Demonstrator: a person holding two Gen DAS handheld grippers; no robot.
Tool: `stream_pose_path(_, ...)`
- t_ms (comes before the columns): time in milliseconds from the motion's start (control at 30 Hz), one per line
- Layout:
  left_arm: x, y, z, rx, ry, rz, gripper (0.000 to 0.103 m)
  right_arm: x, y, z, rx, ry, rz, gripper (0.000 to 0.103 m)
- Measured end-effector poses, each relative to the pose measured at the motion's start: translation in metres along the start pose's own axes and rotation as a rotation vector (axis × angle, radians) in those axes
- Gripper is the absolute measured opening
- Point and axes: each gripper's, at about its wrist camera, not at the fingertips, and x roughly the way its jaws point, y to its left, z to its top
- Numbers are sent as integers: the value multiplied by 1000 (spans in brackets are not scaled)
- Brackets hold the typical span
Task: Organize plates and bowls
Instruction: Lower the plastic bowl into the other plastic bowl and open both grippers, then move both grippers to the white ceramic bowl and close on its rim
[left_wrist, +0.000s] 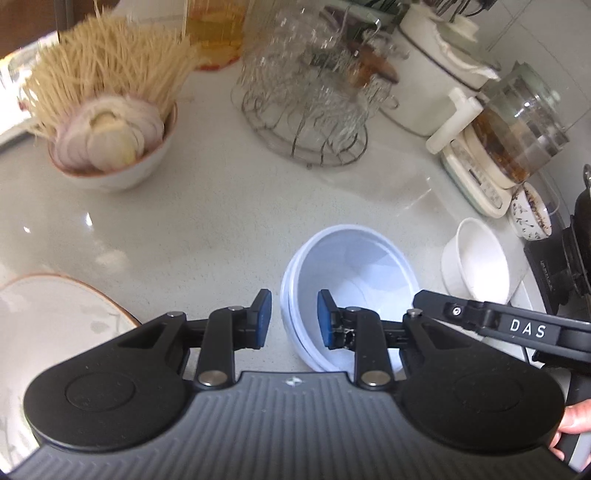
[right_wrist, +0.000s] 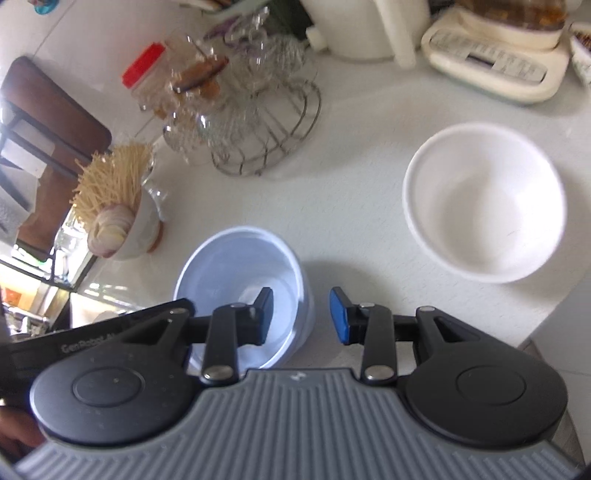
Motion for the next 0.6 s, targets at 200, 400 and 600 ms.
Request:
stream_pose_path(200,-36,-5,2,40,-76,-29,31,-39,14,0,-62,-138,-34,38)
stream_pose_path(400,-79,-13,4,90,-139,-63,31,-80,35,-4,-105,-249,-47,38)
stream_pose_path(600,-121,-18,-1,152,-208,-88,31,-109,57,-18,-120,-310,-59,38)
